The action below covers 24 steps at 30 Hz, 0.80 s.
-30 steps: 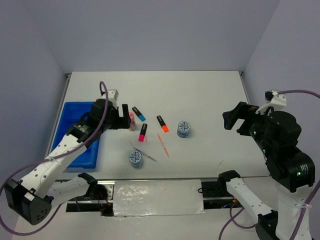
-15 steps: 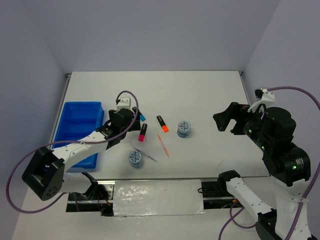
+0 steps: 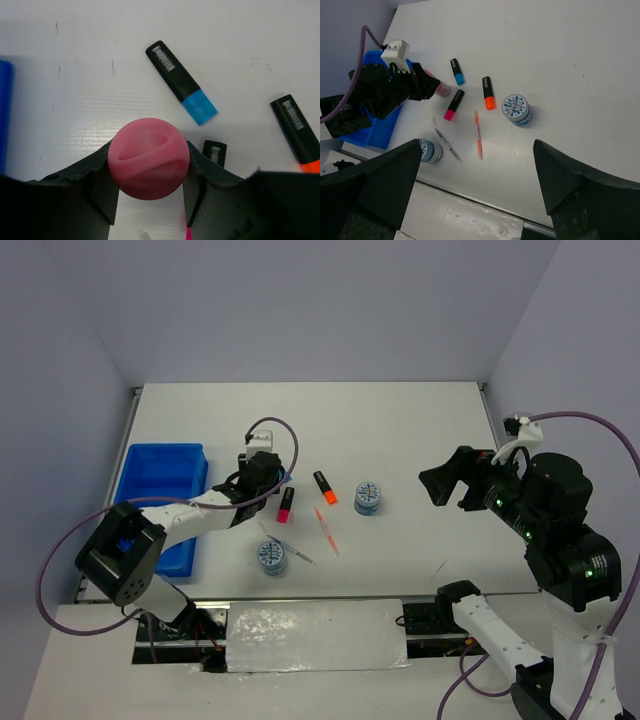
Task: Sort the stationery into containers
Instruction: Pick up the pen from the center of the board.
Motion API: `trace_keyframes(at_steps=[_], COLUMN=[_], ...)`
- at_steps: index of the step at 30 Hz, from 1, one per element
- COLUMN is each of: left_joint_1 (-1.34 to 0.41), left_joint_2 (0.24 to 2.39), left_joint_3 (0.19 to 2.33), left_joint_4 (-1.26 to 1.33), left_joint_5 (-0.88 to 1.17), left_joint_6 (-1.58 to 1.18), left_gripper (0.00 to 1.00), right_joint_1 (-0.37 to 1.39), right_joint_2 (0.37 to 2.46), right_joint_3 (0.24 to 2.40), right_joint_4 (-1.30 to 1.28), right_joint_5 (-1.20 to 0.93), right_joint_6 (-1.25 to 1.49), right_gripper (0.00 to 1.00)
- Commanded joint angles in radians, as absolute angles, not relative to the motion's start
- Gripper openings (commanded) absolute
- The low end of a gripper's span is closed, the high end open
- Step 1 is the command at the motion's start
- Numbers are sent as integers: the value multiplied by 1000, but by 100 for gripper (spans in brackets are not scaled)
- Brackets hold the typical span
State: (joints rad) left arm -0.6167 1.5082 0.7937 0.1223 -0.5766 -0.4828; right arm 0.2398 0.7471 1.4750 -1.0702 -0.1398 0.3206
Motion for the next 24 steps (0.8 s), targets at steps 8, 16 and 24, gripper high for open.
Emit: trace_keyframes(at_steps=[8,16,24], left_joint_1=[-603,-337,231], left_joint_2=[1536,1358,1373], left_joint_3=[902,1170,1388], left_joint_4=[92,-249,-590], left_joint_5=[-688,-297,226], left_joint_6=[-514,-691,-821], left_gripper=[0,0,0], right_joint_1=[252,250,250], right_joint_2=[776,770,765], right_joint_3=[1499,1470,1421], right_joint_4=[-996,-976,-919], right_joint_5=[-172,-160,-193], right_joint_6=[321,328,351], right_gripper=[100,100,100])
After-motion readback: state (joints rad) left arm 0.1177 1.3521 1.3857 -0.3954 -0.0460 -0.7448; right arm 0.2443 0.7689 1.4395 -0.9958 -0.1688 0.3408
